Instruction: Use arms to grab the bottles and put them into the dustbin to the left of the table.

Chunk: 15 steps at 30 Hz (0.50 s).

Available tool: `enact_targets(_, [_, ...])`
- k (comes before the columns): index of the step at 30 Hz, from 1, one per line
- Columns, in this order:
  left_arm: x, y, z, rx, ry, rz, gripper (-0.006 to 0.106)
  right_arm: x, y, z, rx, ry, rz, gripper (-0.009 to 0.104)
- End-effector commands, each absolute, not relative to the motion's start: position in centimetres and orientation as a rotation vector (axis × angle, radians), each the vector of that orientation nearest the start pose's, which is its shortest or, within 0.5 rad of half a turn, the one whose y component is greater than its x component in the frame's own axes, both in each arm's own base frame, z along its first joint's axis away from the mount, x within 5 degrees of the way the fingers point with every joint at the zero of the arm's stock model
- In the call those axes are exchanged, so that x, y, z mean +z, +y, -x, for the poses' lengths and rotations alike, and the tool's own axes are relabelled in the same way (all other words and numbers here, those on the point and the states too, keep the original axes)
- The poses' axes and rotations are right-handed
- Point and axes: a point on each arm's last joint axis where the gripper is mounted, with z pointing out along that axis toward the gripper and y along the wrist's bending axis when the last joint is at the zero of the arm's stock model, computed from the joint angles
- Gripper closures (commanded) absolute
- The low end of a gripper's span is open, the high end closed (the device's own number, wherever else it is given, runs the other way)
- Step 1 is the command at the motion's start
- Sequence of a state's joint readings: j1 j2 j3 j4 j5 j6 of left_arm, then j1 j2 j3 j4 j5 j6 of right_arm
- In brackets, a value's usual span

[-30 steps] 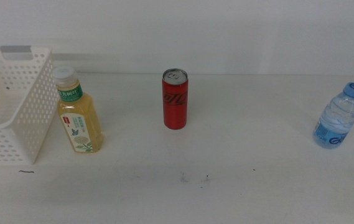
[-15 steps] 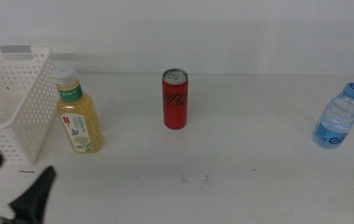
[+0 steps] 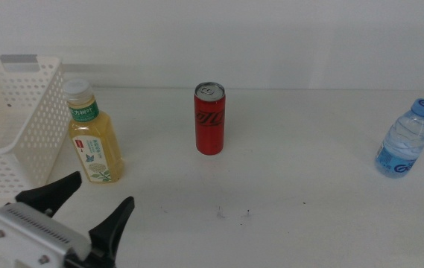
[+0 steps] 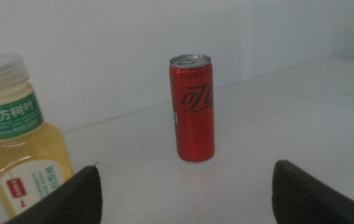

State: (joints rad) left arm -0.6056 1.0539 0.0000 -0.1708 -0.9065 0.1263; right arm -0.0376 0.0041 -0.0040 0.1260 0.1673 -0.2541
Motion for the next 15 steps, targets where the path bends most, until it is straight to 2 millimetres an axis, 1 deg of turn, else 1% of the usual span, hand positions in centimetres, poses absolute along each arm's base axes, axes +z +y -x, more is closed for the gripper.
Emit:
enact_targets(1, [18.5, -7.5, -13.2, -0.33, 1.562, -0.389, 0.007, 19.9, -0.1, -5.6, -0.127, 1.638, 0.1, 0.002])
enact_targets(7, [17.5, -8.0, -14.0, -0.313, 1.556, -0.388, 0.007, 19.9, -0.1, -5.6, -0.127, 1.638, 0.1, 0.002])
enact_targets(12, [16.1, -8.4, -14.3, -0.309, 1.631, -0.42, 0.007, 19.9, -0.1, -5.6, -0.127, 1.638, 0.1, 0.002])
enact_targets(15, [15.9, -8.4, -14.3, -0.316, 1.645, -0.42, 0.007, 19.9, -0.1, -5.6, -0.127, 1.638, 0.1, 0.002])
